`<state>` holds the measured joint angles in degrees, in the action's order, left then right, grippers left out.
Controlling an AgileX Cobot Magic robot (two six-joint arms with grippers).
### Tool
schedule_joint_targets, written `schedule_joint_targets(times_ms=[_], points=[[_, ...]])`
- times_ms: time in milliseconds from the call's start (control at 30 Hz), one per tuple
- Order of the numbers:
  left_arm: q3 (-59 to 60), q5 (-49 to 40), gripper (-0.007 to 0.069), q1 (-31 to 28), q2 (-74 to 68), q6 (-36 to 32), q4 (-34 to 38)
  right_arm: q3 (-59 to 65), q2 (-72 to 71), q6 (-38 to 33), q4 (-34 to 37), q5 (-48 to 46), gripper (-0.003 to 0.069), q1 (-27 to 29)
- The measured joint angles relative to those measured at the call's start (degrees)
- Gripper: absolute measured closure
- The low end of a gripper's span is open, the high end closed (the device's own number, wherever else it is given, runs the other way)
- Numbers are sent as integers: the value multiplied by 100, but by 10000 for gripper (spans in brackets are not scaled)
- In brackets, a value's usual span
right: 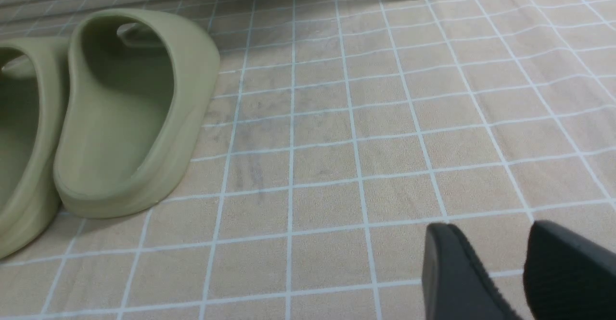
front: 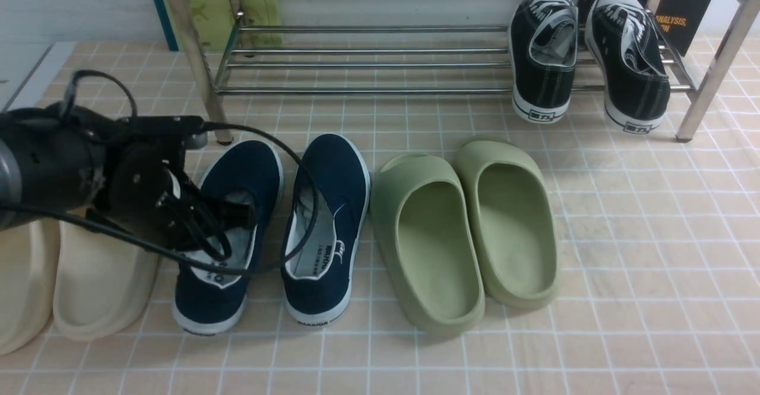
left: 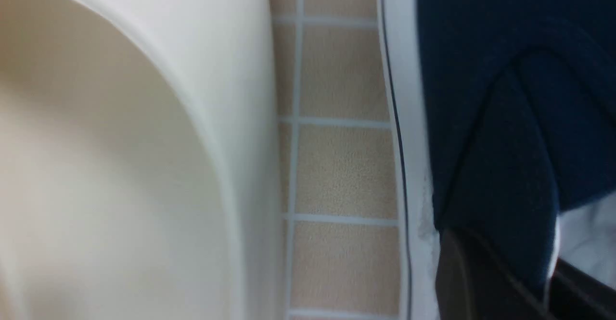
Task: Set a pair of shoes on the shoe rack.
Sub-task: Use the left arm to grab the shoe closest to it, then use the left arm to put a shoe into the shoe rack
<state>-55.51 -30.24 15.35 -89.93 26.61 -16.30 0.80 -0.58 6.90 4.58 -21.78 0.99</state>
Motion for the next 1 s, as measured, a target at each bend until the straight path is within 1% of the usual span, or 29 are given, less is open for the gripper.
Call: schedule_joint_targets(times_ms=[100, 233, 333, 400, 500, 700, 833, 933, 967, 1000], points=[[-409, -392, 588, 0, 321, -144, 13, 0, 0, 0, 0, 0, 421, 0], [-1020, -649, 588, 0, 278, -471, 168, 0, 0, 0, 0, 0, 421, 0], [-1832, -816, 588, 0, -261, -794, 306, 0, 0, 0, 0, 0, 421, 0], [-2265, -872, 588, 0, -668, -879, 340, 0, 0, 0, 0, 0, 420, 0], [-3294, -944, 588, 0, -1493, -933, 356, 0, 0, 0, -6, 0, 420, 0], [-4927, -946, 588, 0, -2819, -933, 223, 0, 0, 0, -6, 0, 420, 0], [-5939, -657, 578, 0, -3584, -800, -70, 0, 0, 0, -6, 0, 420, 0], [-6400, -539, 540, 0, -3951, -391, -324, 0, 0, 0, -6, 0, 420, 0], [-6422, -538, 536, 0, -3970, -360, -343, 0, 0, 0, -6, 0, 420, 0], [-6550, -446, 484, 0, -4093, -95, -500, 0, 0, 0, -1, 0, 420, 0]])
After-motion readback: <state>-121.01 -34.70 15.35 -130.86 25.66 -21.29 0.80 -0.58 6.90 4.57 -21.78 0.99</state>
